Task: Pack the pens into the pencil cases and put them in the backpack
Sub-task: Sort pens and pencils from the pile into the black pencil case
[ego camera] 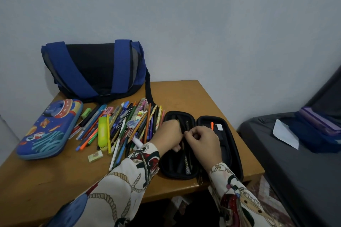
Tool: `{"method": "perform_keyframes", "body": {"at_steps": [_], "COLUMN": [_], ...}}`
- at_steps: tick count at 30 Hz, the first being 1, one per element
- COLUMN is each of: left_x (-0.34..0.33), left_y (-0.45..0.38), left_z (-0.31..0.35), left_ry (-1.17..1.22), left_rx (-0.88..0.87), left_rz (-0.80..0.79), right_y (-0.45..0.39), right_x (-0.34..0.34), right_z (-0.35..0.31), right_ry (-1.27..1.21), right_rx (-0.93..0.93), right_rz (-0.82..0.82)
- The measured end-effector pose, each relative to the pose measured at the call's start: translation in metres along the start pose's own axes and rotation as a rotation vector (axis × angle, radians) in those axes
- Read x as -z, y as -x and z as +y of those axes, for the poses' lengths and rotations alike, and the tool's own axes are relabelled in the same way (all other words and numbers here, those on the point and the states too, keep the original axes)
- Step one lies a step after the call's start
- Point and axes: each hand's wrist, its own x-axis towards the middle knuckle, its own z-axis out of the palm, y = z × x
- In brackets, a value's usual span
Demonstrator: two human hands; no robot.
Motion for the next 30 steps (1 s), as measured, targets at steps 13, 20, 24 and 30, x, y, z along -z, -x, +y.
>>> {"method": "perform_keyframes", "body": {"at_steps": [13, 20, 24, 30], "left_x": [0.031, 0.025, 0.030, 0.039], "left_y": [-0.009, -0.008, -0.005, -0.005], "left_z": [-0.034, -0.037, -0.031, -0.032], "left_ry": [-0.155, -0.403, -0.424, -0.274], "left_rx": [-0.067, -0.030, -0.005, 0.015], "left_rz": [0.446, 0.352, 0.319, 0.351], "right_y": [0.002, 0.002, 0.002, 0.002], "right_x": [0.003, 0.004, 0.003, 0.003], "right_z": [-0.004, -0.004, -0.004, -0.003], "right_ry": [-0.028, -0.013, -0.010, -0.014], "right_rx": [-0.051, -0.046, -0.047, -0.050], "right_rz": [-0.002, -0.015, -0.017, -0.013]}}
